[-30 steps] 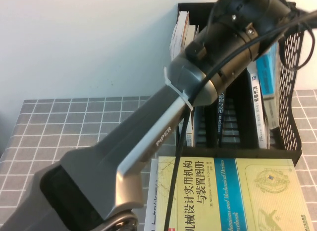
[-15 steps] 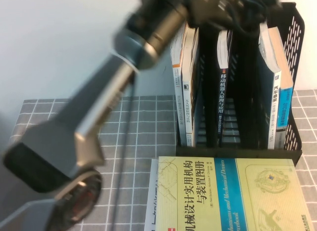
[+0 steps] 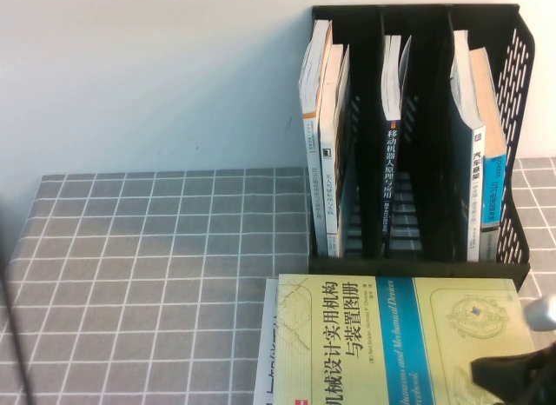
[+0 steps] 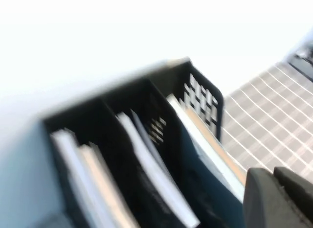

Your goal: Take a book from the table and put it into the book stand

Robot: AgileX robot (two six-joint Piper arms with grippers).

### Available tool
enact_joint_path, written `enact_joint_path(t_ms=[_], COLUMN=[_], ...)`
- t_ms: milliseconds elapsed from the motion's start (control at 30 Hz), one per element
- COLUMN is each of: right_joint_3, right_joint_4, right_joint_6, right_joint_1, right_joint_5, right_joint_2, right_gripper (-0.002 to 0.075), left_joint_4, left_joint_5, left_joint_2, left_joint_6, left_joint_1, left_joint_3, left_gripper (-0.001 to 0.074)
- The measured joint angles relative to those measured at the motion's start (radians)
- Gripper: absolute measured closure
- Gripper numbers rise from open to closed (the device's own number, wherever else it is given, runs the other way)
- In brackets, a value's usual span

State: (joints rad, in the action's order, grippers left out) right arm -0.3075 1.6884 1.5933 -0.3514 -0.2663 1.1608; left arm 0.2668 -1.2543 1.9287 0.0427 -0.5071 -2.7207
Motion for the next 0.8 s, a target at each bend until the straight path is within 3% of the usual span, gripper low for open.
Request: enact_joint_path(t_ms=[133, 300, 500, 633, 800], right_joint_3=[-0.07, -0.244, -0.493, -0.578, -0.557], right_joint_4=[-0.249, -0.883, -1.52, -1.905, -1.986], right_joint_6=[-0.197, -0.649, -1.072, -1.396, -1.54], right_joint_1=[0.0, 0.0, -0.002, -0.002, -0.002], right_joint_5=[-0.079, -0.393, -0.785, -0.754, -0.536], right_joint_2=[0.113, 0.179, 0.195, 0.149, -0.041], right_gripper=[0.0729, 0.0729, 0.0729, 0.0729, 0.0729], left_joint_4=[-0.077, -0.159, -0.179, -0.199, -0.225], left_joint_5=[-0.009, -0.009, -0.009, -0.009, 0.111], left_joint_2=[-0.123, -0.287, -0.494, -0.621, -0.798], left_joint_6=[-0.096, -0.191, -0.24, -0.266, -0.27], left_joint_1=[0.0, 0.0, 0.0, 0.0, 0.0], left_joint_3=[-0.001, 0.074, 0.368, 0.603, 0.859], left_gripper=[0.0733, 0.0734, 0.0734, 0.0734, 0.0734])
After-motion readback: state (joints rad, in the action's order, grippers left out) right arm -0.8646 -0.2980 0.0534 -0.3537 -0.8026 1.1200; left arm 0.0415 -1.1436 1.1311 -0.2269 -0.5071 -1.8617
